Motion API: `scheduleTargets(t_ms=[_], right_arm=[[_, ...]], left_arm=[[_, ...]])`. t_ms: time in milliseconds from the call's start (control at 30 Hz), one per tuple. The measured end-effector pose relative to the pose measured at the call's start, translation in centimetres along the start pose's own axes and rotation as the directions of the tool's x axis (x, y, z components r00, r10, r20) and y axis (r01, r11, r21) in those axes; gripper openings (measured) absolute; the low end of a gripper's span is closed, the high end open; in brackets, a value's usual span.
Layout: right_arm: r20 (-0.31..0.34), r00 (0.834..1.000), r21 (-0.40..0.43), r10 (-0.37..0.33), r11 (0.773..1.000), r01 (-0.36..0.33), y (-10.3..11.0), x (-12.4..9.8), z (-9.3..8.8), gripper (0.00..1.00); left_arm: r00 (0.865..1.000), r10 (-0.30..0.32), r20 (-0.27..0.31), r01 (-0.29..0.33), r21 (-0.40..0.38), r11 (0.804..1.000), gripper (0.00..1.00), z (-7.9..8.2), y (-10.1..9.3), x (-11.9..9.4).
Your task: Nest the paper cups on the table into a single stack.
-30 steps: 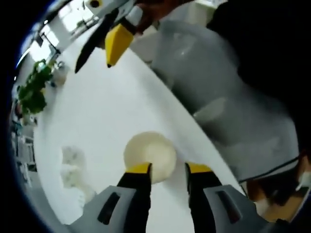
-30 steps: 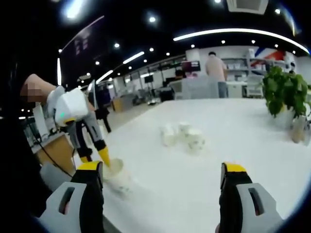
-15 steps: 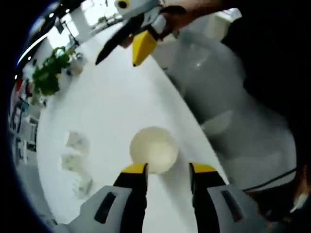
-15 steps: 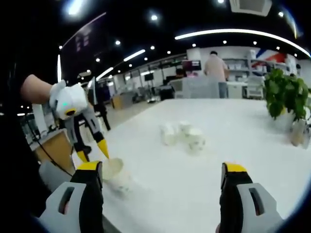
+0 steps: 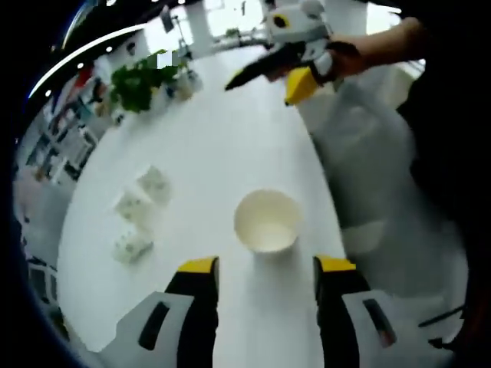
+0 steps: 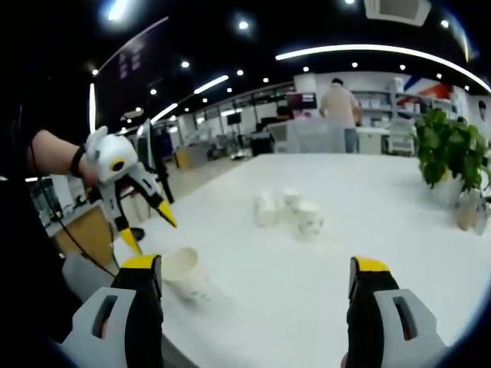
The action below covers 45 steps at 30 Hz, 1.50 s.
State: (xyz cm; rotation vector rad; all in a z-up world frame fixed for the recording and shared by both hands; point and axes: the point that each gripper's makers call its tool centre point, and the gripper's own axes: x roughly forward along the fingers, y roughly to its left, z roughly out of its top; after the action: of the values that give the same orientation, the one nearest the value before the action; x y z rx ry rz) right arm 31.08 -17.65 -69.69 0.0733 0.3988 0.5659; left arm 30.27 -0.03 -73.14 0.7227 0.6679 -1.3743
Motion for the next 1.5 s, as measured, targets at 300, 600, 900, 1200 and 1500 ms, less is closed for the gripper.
scheduleTargets(t_ms=[300,600,900,1200,1500], right_arm=[[-0.006,1.0,-0.006,0.005,1.0,-0.005,0.6,-0.1,0.1,1.0],[-0.022,1.0,-0.01,0.012,1.0,-0.012,1.0,-0.1,-0.1,1.0],[-0.034,0.999,-0.017,0.03,0.999,-0.031,1.8,0.1,0.0,1.0],[-0.038,0.999,-0.022,0.029,0.999,-0.03,2.0,0.2,0.1,1.0],[-0.036,0.999,-0.026,0.03,0.999,-0.031,2.3,0.3,0.1,1.0]], left_arm=[[0.98,0.139,0.142,-0.105,-0.222,0.969,0.55,0.2,1.7,-2.6],[0.942,0.262,0.209,-0.187,-0.321,0.928,0.65,0.8,2.8,-5.0],[0.926,0.319,0.204,-0.215,-0.411,0.886,0.84,0.1,3.2,-5.7],[0.905,0.383,0.185,-0.261,-0.47,0.843,1.0,-1.4,4.0,-6.5],[0.903,0.394,0.171,-0.27,-0.487,0.83,1.0,-2.1,4.3,-6.8]])
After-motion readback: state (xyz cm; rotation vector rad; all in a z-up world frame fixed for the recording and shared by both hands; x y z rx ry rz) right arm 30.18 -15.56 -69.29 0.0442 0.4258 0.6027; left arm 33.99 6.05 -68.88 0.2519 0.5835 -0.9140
